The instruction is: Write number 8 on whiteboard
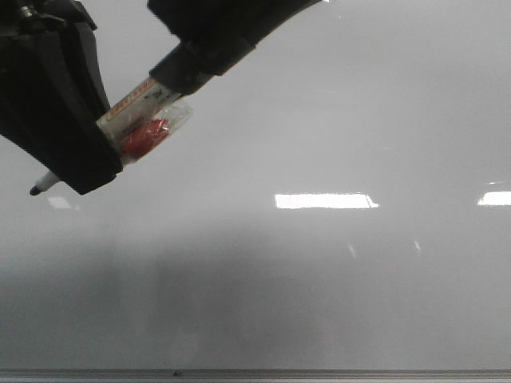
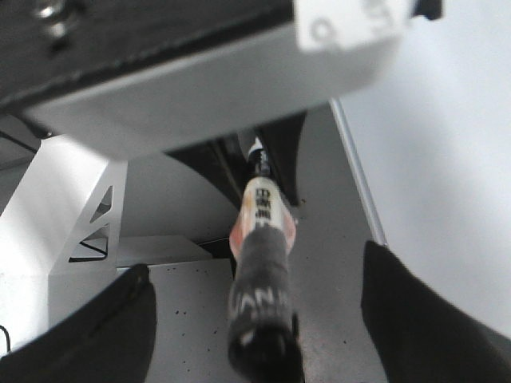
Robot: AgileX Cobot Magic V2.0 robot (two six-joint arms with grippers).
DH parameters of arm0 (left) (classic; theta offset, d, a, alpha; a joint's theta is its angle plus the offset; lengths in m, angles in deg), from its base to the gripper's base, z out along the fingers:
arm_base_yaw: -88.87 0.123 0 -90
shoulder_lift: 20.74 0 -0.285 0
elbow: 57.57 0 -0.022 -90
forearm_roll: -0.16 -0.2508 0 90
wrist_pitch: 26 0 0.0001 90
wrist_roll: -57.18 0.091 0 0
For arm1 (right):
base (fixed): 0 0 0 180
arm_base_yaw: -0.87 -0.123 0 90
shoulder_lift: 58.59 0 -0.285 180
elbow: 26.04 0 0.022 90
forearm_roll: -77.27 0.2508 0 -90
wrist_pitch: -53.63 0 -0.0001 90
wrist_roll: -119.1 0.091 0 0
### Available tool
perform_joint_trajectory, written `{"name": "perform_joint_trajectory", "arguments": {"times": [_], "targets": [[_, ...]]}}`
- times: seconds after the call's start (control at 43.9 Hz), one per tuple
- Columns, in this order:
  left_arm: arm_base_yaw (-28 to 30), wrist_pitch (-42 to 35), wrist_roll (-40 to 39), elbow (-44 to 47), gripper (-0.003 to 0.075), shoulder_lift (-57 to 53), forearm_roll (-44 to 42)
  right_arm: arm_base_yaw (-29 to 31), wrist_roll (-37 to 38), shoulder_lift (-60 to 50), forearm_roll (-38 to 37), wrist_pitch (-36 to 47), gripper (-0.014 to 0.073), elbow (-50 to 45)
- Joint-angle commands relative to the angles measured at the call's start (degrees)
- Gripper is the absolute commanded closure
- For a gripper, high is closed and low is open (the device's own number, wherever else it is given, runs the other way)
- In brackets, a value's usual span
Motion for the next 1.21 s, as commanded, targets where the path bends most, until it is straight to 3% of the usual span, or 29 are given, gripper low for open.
{"name": "perform_joint_trajectory", "arguments": {"times": [0.0,0.251,0.41,0.547,0.638,0.706,0.82,0.888,1.025,1.184], "targets": [[-0.5,-0.5,0.0,-1.9,0.0739,-2.0,3.0,-0.8,-0.9,0.0,3.2,0.4,0.0035,3.3],[-0.5,-0.7,0.0,-1.9,0.0739,-2.0,3.0,-1.1,-0.9,2.6,3.2,-0.3,0.0258,4.0],[-0.5,-1.7,0.0,-1.9,0.0739,-2.0,3.0,-1.1,-0.9,3.4,3.2,-0.9,0.0320,4.0],[-0.5,-2.1,-0.5,-1.9,0.0736,-2.0,3.5,-1.1,-0.9,3.6,3.2,-0.7,0.0459,4.0],[-0.5,-3.5,-1.2,-1.9,0.0686,-2.0,4.1,-1.0,-0.9,3.6,3.2,-0.9,0.0585,4.0],[-0.3,-4.9,-3.9,-1.9,0.0570,-2.0,4.1,-1.0,-0.9,3.6,3.2,-0.9,0.0669,4.0],[0.4,-6.0,-7.1,-1.9,0.0339,-2.0,4.2,-0.9,-0.9,3.5,2.8,-0.9,0.0652,3.9],[1.4,-6.0,-10.1,-1.9,0.0273,-2.2,4.3,-0.3,-0.8,2.9,1.9,-0.9,0.0652,3.7],[5.0,-4.1,-12.5,-1.6,0.0283,-4.1,4.4,4.0,-0.4,0.1,1.7,2.4,0.0652,0.6],[12.9,-5.5,-12.5,2.1,0.0372,-10.9,9.6,11.1,-0.4,-4.1,2.6,10.0,0.0652,-6.1]]}}
